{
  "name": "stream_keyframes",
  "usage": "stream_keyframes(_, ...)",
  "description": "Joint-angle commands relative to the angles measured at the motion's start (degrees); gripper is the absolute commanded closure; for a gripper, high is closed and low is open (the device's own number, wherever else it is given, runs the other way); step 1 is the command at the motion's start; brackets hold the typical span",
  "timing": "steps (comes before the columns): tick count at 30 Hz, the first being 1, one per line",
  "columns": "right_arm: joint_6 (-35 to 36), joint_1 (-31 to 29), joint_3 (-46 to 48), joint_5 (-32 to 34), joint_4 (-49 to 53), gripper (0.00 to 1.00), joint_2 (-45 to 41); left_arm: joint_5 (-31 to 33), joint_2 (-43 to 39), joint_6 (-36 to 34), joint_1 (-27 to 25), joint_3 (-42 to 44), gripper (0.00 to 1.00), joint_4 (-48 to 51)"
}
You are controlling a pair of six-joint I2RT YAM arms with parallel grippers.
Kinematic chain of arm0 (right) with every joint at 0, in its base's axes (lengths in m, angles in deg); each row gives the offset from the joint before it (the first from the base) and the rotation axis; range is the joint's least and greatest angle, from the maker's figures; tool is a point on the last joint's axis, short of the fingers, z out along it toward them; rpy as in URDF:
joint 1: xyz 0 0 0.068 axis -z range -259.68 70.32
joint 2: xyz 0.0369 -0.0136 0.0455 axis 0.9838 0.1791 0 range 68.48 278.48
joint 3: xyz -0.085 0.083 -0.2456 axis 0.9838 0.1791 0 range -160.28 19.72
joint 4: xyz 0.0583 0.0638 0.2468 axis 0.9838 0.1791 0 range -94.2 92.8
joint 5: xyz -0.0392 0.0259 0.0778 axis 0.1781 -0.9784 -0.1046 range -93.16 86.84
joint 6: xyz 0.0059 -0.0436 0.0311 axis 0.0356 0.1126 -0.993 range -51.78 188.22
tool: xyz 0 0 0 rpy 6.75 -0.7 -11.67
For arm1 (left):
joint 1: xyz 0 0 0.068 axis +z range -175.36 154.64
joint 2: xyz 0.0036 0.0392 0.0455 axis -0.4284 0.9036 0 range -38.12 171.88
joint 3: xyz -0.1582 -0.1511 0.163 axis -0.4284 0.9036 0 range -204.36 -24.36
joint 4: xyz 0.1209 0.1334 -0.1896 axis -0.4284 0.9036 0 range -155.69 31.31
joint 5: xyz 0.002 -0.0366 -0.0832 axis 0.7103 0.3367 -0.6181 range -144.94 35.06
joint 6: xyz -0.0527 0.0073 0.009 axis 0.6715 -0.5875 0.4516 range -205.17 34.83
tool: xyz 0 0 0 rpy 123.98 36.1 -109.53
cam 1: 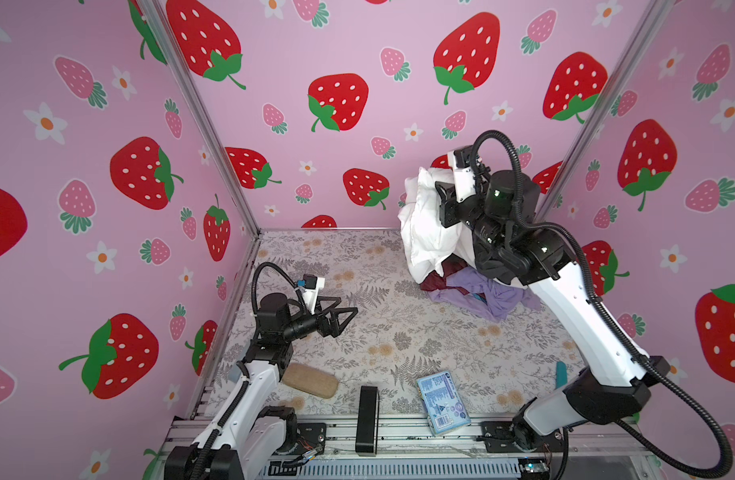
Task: Pick out a specific cloth from the pile
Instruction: 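Lift the white cloth upward out of the pile with the right gripper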
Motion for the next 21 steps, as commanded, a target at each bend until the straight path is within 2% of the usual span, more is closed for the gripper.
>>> stream_keyframes(1,1.99,-1.0,-2.1,-0.26,-7.77,1.0,-4.0,-1.18,-0.3,0.1,-0.04,-0.11,0.01,-1.36)
stream_keyframes(7,1.83,-1.32,-0.43,-1.51,-9.2,1.0,-6.52,-1.23,-0.41,0.32,-0.08,-0.07,0.01,-1.33)
stream_keyframes(21,0.02,-2.14,0.06,-9.96,-12.6,1.0,-9.13,-1.07,-1.62,0.49,-0.12,0.54,0.01,-1.59)
